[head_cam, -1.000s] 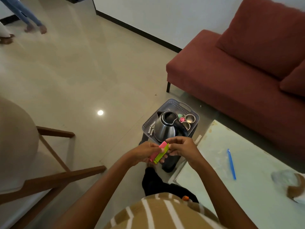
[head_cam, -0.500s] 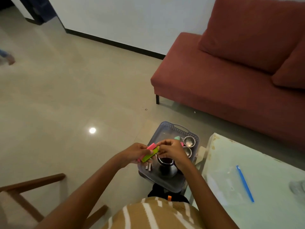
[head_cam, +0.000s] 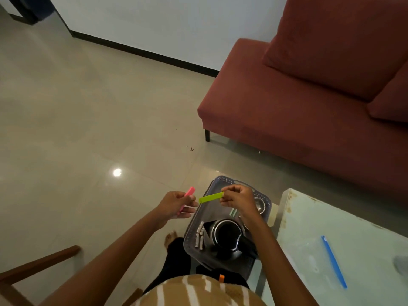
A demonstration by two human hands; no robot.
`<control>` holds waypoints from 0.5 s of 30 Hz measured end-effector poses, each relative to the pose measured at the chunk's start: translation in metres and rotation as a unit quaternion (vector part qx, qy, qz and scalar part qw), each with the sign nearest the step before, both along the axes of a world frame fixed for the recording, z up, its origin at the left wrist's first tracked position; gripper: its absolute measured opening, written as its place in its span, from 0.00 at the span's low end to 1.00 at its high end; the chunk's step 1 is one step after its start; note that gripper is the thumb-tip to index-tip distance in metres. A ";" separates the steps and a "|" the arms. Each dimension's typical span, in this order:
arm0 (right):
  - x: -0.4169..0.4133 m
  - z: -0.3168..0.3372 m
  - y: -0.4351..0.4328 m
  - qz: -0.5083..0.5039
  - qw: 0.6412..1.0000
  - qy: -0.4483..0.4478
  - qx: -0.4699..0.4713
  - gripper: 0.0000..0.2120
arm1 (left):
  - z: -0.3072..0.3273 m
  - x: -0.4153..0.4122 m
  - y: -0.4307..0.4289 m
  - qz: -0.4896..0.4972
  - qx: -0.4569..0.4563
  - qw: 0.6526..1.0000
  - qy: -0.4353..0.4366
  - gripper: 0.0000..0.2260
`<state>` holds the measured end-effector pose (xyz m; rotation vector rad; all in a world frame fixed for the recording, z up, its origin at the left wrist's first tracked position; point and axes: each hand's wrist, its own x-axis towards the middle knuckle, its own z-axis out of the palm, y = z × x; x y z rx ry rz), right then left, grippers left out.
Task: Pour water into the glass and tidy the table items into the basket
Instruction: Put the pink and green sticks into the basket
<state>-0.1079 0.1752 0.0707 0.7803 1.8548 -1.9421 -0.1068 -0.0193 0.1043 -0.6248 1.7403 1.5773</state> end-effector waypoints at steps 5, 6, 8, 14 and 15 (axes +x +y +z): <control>-0.028 -0.050 0.005 0.038 0.972 0.029 0.230 0.14 | 0.001 -0.006 -0.016 0.039 -0.021 0.999 0.021 0.06; -0.034 -0.062 0.005 0.067 0.961 0.024 0.267 0.13 | 0.002 -0.006 -0.020 0.037 -0.020 0.999 0.022 0.06; -0.044 -0.088 0.003 0.123 0.945 0.013 0.302 0.08 | 0.001 -0.005 -0.028 0.024 -0.015 0.999 0.014 0.07; -0.058 -0.150 -0.018 0.275 0.893 -0.079 0.349 0.08 | -0.001 0.002 -0.039 0.032 0.061 0.997 -0.043 0.10; -0.057 -0.159 -0.022 0.290 0.886 -0.091 0.351 0.09 | -0.003 0.004 -0.040 0.045 0.068 0.995 -0.050 0.10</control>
